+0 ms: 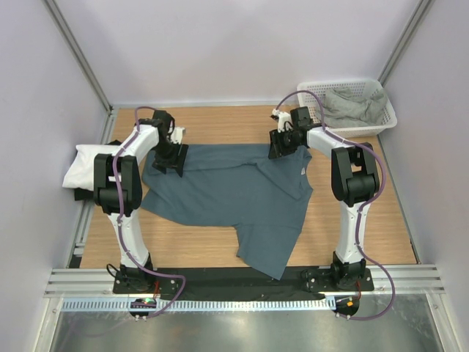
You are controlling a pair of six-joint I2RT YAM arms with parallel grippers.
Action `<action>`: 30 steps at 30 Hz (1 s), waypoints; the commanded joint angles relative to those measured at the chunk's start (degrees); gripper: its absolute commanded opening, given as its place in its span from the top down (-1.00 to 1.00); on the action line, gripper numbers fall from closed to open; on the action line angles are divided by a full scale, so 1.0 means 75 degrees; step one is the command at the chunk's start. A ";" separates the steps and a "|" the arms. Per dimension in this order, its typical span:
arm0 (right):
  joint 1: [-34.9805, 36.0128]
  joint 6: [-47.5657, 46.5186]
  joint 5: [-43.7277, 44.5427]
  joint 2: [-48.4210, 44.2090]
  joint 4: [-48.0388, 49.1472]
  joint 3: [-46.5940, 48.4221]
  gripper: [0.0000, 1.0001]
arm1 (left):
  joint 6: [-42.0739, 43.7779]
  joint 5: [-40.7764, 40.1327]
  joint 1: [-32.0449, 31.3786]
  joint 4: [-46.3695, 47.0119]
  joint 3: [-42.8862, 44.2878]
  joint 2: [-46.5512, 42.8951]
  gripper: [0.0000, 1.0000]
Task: Fold and stack the t-shirts
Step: Fold the tshirt
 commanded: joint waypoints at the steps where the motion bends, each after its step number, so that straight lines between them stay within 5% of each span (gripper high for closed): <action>1: 0.0063 -0.0118 -0.0146 -0.0044 -0.0041 -0.0030 0.14 | 0.0051 -0.0046 -0.0012 0.0054 0.0162 -0.0035 -0.32; 18: 0.0238 -0.0235 -0.0321 0.0166 -0.0029 -0.0007 0.47 | 0.0063 -0.0081 -0.0024 0.0113 0.0115 -0.0011 -0.32; 30: 0.0344 -0.0177 -0.0169 0.0072 0.0029 0.0017 0.34 | 0.0028 -0.0046 -0.0024 0.0125 0.0162 0.0047 -0.32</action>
